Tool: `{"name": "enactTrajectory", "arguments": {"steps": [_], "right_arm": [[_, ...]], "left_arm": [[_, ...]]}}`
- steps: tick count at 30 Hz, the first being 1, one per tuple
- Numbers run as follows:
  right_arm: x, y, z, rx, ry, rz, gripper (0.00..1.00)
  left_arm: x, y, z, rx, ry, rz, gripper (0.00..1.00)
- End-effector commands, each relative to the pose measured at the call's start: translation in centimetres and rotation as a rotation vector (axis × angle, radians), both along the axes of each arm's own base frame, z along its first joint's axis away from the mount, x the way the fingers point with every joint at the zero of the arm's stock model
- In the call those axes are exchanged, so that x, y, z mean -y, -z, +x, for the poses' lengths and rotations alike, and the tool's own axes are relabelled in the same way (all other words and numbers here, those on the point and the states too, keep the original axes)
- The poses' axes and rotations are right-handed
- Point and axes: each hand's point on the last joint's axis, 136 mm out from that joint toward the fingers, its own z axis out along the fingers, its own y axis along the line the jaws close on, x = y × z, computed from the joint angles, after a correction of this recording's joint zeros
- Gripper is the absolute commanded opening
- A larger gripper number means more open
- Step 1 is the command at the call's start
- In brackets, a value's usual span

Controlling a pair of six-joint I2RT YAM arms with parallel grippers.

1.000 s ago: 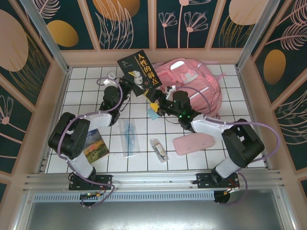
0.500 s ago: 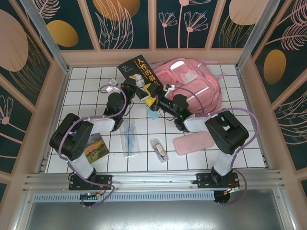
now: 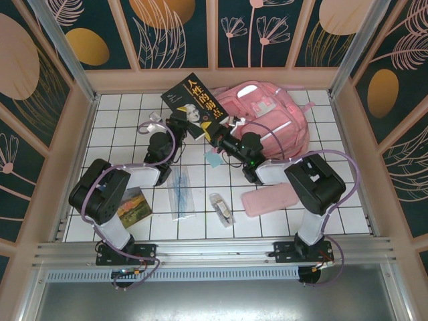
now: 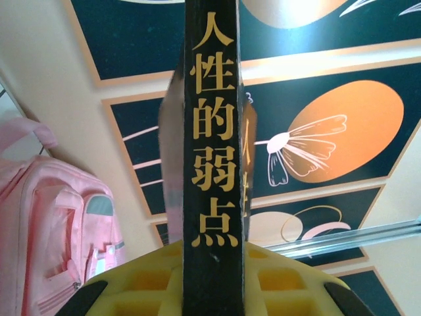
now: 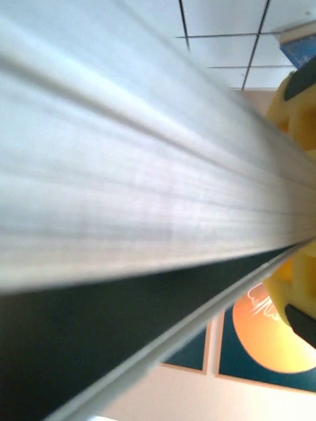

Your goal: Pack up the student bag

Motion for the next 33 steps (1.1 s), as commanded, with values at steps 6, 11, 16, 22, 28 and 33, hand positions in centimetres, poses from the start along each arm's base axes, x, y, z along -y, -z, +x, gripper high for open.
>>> {"name": "enactTrajectory", "arguments": {"steps": [6, 11, 16, 22, 28, 33], "right_arm": [[4.5, -3.5, 2.1, 0.163, 0.091, -0.049, 0.00], [10.5, -3.3, 3.7, 0.183, 0.198, -0.328, 0.00], [18.9, -4.2, 3.7, 0.171, 0.364, -0.585, 0.00], [29.3, -4.9, 1.9, 0.102, 0.534, -0.771, 0.00], [36.3, -3.6, -0.3, 0.000, 0.648, -0.813, 0.00], [39.2, -2.3, -1.9, -0.043, 0.697, -0.738, 0.00]], "left_arm": [[2.3, -2.6, -1.4, 0.053, 0.106, 0.166, 0.75], [6.5, -0.5, -1.3, 0.006, 0.266, 0.452, 0.75], [11.9, 1.5, -2.7, 0.026, 0.410, 0.703, 0.72], [19.8, 5.6, -3.4, 0.060, 0.669, 1.053, 0.67], [25.8, 10.1, -3.6, 0.135, 0.835, 1.395, 0.65], [29.3, 13.2, -4.4, 0.209, 0.958, 1.578, 0.67]]}}
